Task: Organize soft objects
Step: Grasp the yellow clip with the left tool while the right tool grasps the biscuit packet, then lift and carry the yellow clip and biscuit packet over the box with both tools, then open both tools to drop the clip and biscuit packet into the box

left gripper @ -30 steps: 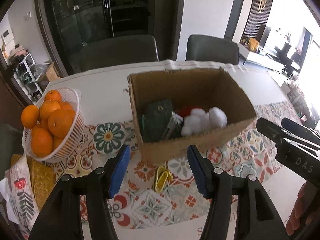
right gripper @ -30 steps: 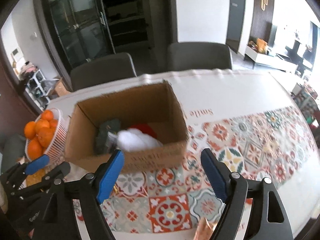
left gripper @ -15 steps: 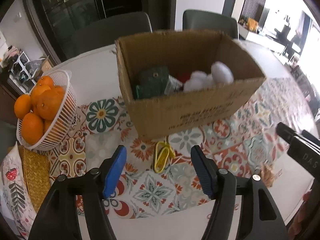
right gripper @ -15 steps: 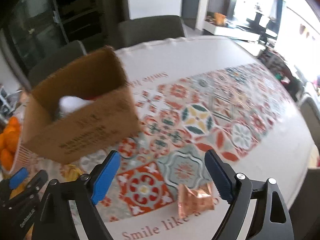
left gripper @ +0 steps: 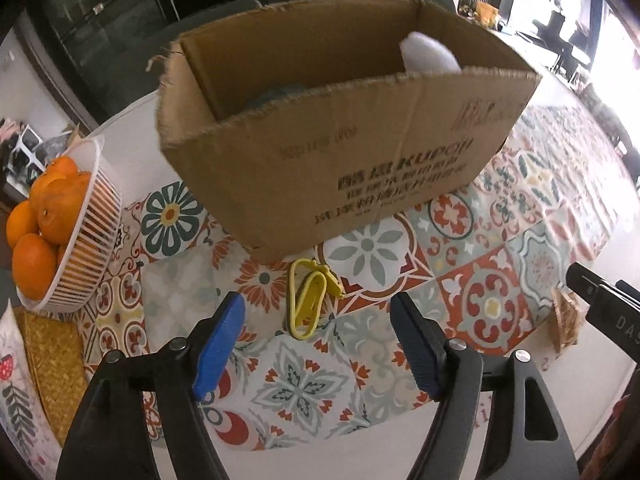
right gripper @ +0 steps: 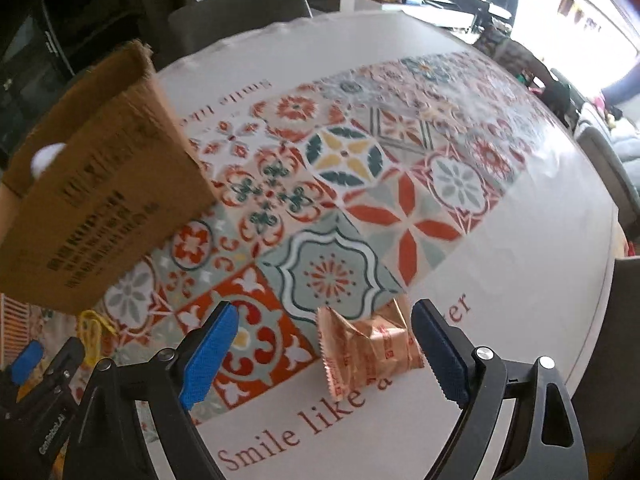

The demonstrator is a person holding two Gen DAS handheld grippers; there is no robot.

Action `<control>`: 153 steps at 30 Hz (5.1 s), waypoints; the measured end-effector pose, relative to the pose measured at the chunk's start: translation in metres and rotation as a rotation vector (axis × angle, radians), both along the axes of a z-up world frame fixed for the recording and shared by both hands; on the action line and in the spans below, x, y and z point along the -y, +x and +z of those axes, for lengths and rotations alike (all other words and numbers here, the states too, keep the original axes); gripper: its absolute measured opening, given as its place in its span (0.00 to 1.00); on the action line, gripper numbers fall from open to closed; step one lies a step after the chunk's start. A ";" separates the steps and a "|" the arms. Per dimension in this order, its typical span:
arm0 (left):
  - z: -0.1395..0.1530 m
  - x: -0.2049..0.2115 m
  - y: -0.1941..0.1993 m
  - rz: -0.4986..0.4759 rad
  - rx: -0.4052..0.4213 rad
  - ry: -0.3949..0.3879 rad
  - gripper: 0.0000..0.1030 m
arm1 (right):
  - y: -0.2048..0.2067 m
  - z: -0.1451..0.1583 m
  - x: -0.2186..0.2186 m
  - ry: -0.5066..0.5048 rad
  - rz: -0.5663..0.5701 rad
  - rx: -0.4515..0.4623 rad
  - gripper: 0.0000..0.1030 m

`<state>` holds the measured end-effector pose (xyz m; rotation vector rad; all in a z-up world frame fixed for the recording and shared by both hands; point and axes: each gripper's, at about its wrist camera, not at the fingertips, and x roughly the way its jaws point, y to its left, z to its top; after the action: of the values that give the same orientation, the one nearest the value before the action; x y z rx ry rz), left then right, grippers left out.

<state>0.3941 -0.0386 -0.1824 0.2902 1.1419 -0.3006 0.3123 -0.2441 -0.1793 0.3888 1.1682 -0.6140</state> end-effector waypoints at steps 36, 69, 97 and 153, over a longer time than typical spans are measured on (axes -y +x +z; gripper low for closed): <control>-0.073 0.012 0.018 -0.033 -0.007 -0.028 0.45 | -0.018 -0.074 0.010 -0.039 -0.056 -0.006 0.90; -0.035 0.003 -0.066 -0.044 0.017 -0.161 0.23 | -0.063 -0.045 -0.024 0.107 0.219 0.163 0.44; 0.074 -0.042 -0.097 0.138 0.213 -0.279 0.23 | -0.040 0.062 -0.053 0.059 0.510 0.428 0.44; 0.102 -0.008 0.102 0.130 0.193 -0.241 0.23 | 0.196 0.084 -0.051 0.198 0.864 0.249 0.44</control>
<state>0.4965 -0.0309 -0.0802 0.0310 0.9190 -0.2855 0.5079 -0.1935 -0.0954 0.0923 1.0338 0.2964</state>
